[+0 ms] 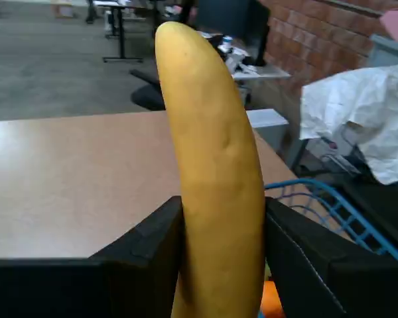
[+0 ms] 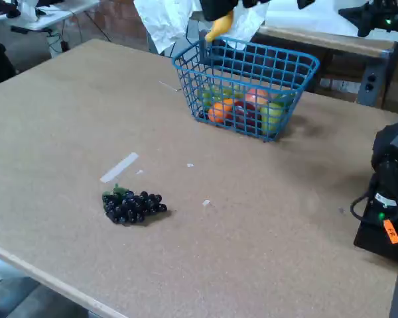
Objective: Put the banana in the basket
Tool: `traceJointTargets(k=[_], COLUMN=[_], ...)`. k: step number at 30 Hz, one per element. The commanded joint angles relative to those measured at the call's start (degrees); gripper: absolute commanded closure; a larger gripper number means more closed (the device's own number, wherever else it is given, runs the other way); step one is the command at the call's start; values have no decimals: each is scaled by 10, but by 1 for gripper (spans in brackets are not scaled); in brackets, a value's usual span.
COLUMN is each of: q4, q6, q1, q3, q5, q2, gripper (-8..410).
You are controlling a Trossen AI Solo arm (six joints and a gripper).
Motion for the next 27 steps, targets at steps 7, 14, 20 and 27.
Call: traceJointTargets(k=[7,14,20,27], q4=[-63,-67,-54,-25], q6=[12,15,15,15], q1=[-44,-115,-181,-257], q3=[-2,-2,-2,-2], q5=[130,127,92,44], q2=[-12,-12,0,43], gripper=[402,402,402,402])
